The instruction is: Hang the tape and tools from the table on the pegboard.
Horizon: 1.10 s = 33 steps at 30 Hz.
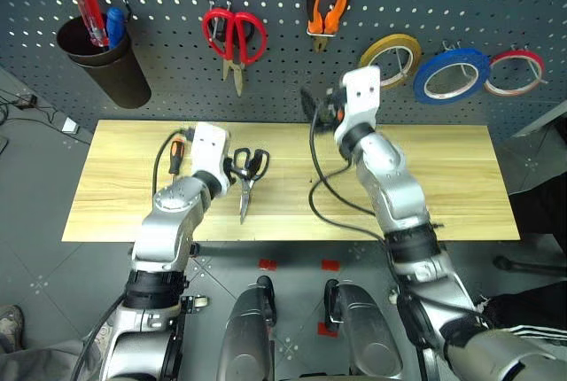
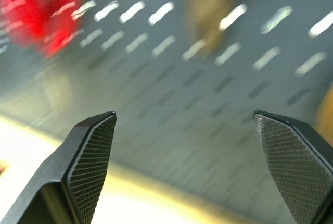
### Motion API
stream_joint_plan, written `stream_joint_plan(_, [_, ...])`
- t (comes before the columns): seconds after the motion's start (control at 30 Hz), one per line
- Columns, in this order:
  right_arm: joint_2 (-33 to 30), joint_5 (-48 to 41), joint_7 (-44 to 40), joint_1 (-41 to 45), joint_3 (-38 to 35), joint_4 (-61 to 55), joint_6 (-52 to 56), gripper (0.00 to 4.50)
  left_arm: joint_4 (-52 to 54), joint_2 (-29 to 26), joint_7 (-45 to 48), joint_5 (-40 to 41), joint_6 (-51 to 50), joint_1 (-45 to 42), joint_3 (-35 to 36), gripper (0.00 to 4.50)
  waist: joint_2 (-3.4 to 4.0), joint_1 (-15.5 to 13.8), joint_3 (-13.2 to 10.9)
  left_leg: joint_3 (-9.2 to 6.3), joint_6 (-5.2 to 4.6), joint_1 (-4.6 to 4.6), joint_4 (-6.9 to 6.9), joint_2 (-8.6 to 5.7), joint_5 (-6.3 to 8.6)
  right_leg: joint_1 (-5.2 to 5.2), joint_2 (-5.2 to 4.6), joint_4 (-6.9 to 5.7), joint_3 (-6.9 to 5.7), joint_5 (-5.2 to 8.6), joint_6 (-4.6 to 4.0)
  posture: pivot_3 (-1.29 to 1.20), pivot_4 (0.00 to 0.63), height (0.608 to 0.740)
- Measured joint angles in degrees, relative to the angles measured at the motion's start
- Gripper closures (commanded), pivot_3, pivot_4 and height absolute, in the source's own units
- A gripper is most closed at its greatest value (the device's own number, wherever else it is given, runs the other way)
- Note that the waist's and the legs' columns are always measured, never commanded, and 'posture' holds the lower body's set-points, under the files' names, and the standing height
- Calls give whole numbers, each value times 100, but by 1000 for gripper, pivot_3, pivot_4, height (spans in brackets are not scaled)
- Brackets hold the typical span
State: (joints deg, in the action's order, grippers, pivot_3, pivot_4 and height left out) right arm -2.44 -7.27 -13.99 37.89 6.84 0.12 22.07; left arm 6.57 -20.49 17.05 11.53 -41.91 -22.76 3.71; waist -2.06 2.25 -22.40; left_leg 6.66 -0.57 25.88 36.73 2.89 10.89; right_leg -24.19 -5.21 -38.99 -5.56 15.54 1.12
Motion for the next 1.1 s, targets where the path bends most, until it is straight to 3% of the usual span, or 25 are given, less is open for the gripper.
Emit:
stream_joint_plan(0.2, [-666,-1143,-957,-1091,406,-2058,1886,18,237,2,-422,-119,-1273,331,-71,0,0,-26,-1,-13,0,-3,3,0,1,7,1,-4,-7,1,1,-139,395,740])
stream_joint_plan(0.37, [-860,-1400,-995,-1296,465,-2425,2484,18,-468,267,-721,-404,-1246,-19,-320,0,0,-41,-1,-19,-1,-2,3,-2,1,7,0,-5,-13,0,1,-145,394,740])
stream_joint_plan(0.67, [-831,-1451,-964,-1285,455,-2480,2630,18,-1782,717,-1016,-733,-707,-855,-454,0,-1,-37,1,-15,-1,-3,1,-6,1,7,-2,-3,-9,0,1,-166,386,740])
stream_joint_plan(0.8, [-823,-1493,-959,-1217,334,-2478,2691,0,-2000,735,-990,-761,-632,-957,-482,832,-2,-32,2,-15,0,-6,2,-5,1,10,-3,-3,-9,0,1,-175,381,740])
stream_joint_plan(1.1, [-844,-1650,-915,-1135,103,-2476,2807,0,-1818,749,-916,-694,-618,-779,-174,3575,-2,-16,4,-14,0,-9,2,-5,1,12,-4,-4,-8,0,1,-184,368,740])
